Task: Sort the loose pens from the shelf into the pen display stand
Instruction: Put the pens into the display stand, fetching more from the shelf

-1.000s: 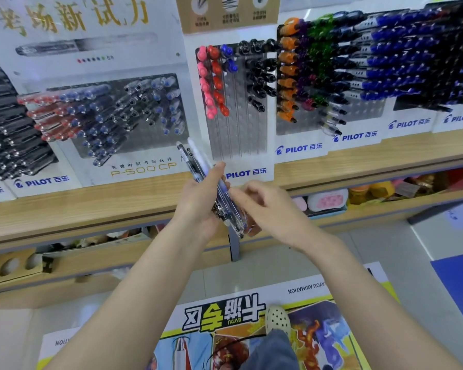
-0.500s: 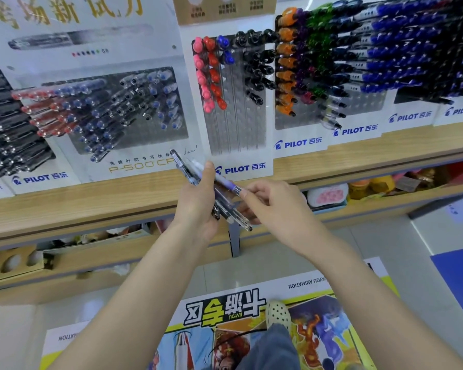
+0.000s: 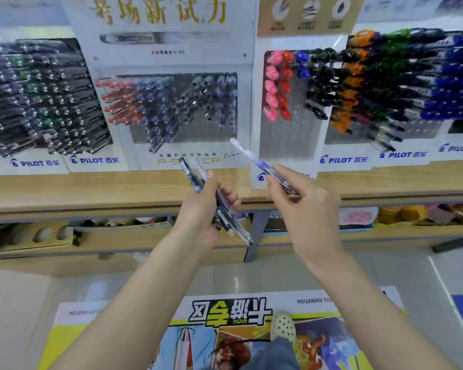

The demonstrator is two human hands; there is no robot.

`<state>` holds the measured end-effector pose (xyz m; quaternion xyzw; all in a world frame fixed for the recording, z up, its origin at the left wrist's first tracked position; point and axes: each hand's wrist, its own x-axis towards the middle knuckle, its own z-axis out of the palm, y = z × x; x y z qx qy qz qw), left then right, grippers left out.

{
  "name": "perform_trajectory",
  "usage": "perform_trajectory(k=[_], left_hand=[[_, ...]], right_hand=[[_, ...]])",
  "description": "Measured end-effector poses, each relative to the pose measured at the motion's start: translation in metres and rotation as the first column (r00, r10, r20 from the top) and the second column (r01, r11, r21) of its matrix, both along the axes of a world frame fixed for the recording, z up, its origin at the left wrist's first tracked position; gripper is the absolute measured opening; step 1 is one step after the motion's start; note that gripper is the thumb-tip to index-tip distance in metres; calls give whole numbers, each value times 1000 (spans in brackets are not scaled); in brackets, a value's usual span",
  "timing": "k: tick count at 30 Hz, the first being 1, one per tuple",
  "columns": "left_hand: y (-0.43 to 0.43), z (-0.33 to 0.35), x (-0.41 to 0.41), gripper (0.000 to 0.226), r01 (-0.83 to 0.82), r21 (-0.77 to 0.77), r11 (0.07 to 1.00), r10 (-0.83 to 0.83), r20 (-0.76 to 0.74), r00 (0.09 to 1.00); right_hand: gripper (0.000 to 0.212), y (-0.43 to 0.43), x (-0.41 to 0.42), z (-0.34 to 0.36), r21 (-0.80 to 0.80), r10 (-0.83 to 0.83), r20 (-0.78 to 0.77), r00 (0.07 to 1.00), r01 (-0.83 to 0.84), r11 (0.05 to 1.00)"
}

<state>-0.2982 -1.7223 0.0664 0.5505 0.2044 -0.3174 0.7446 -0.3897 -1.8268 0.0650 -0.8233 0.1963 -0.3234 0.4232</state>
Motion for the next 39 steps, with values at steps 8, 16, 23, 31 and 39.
perform_trajectory(k=[8, 16, 23, 31, 39], left_hand=[[35, -4, 12, 32, 12, -29, 1000, -12, -8, 1000], [47, -4, 13, 32, 14, -42, 999, -16, -25, 1000], [37, -1, 10, 29, 20, -59, 998, -23, -45, 999], [31, 5, 13, 30, 21, -59, 998, -23, -45, 999], [43, 3, 24, 29, 6, -66, 998, -9, -40, 999]], right_hand=[[22, 5, 40, -16, -271, -7, -38, 999, -3, 962], [22, 0, 63, -25, -354, -13, -106, 994, -26, 935], [19, 5, 81, -13, -443, -40, -107, 994, -12, 896], [14, 20, 108, -13, -448, -29, -114, 993, -26, 894], [22, 20, 93, -18, -432, 9, -23, 1000, -18, 902]])
